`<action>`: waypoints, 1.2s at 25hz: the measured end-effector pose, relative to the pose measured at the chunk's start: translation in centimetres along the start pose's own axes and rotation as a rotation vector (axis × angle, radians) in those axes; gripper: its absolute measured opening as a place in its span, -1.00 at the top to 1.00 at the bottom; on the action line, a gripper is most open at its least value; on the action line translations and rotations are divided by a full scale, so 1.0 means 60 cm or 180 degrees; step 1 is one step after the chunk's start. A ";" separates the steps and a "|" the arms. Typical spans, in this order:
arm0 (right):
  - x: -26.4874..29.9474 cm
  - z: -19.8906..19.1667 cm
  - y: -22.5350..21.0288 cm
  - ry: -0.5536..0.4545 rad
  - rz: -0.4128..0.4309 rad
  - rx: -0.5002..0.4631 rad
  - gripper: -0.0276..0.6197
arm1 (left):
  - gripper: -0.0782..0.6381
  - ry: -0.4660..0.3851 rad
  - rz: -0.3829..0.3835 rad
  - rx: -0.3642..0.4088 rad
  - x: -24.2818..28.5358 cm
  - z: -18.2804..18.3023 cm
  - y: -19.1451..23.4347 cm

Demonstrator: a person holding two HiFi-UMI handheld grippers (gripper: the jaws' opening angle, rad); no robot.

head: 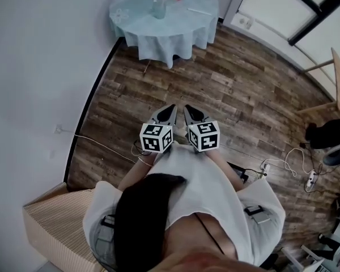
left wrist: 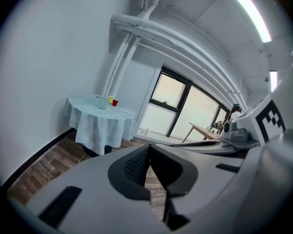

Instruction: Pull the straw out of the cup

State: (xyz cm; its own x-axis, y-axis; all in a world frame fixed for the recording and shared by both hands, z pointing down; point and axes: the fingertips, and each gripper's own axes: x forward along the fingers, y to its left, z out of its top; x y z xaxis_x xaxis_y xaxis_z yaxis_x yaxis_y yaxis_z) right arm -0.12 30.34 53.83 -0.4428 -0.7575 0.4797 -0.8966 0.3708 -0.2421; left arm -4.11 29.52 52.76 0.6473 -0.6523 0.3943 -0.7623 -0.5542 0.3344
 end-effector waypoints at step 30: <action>0.117 0.050 -0.033 0.0061 0.0315 -0.0210 0.81 | 0.76 0.0056 0.0361 -0.0263 0.062 0.041 0.105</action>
State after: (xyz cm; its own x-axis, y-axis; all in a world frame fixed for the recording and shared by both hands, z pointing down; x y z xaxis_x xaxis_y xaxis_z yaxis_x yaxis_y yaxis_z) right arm -1.46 22.64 55.13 -0.5286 -0.7054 0.4723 -0.8466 0.4783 -0.2333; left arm -6.50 22.35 54.23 0.5574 -0.6988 0.4483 -0.8284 -0.4325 0.3558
